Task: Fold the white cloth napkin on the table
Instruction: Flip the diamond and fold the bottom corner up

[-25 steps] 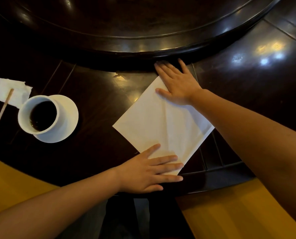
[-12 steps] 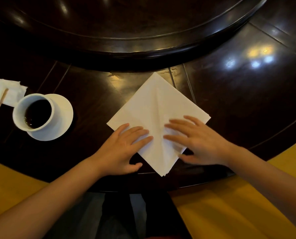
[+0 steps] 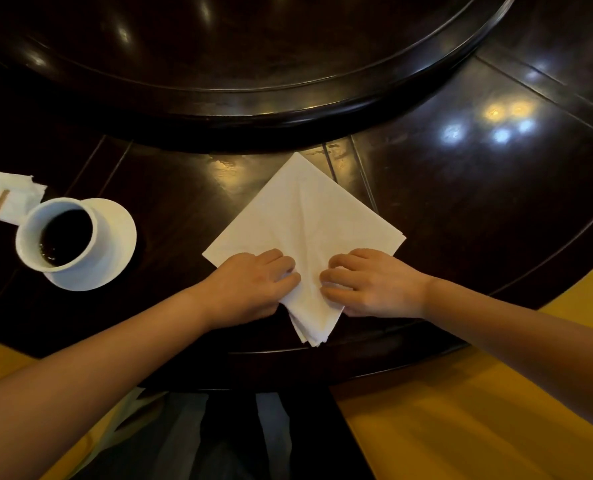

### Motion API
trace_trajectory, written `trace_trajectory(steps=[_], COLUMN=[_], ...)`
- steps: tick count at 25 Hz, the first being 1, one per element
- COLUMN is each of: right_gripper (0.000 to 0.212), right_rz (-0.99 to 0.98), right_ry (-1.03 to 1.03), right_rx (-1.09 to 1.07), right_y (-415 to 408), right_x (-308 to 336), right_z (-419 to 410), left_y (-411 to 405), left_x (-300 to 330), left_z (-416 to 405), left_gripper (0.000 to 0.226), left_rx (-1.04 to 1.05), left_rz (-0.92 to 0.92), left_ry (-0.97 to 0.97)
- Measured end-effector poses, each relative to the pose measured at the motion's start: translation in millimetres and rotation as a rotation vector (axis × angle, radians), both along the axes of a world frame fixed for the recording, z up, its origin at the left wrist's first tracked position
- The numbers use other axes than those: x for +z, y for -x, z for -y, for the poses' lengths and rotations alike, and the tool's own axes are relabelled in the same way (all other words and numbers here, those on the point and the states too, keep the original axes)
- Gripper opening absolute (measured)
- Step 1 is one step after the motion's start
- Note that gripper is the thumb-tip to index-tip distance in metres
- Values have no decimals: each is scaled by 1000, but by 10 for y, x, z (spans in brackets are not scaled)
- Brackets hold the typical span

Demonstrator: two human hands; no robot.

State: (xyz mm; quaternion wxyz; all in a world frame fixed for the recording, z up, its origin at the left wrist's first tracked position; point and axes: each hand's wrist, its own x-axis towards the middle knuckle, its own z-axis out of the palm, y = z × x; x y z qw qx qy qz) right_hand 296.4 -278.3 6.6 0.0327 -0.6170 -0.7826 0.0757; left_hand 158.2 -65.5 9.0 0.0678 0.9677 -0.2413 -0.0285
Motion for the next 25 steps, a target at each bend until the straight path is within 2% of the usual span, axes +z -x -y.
trace_trajectory(steps=[4, 7, 10, 13, 16, 18, 22, 25], right_gripper=[40, 26, 9, 15, 16, 17, 20, 16], right_rz=[-25, -31, -31, -78, -149, -248, -616, -711], right_ry=[-6, -46, -115, -214, -276, -291, -370, -472], right_rx=[-20, -100, -199, -361, -540, -659, -918, -995], right_y=[-63, -65, -4, 136, 324, 475, 737, 739], right_x=[47, 29, -31, -98, -149, -172, -41, 133], right_z=[16, 111, 220, 309, 366, 409, 411, 284], left_y=[87, 240, 388, 528, 647, 722, 856, 806], left_x=[-45, -56, -139, -253, -307, -286, -101, 60], left_z=[-90, -193, -202, -95, 29, 108, 236, 306], left_gripper=[30, 17, 21, 23, 21, 21, 23, 25], left_rx=[-24, 18, 190, 433, 552, 617, 890, 1033], left_rz=[65, 70, 107, 146, 171, 162, 177, 261], left_ry=[-16, 39, 176, 346, 435, 497, 680, 763])
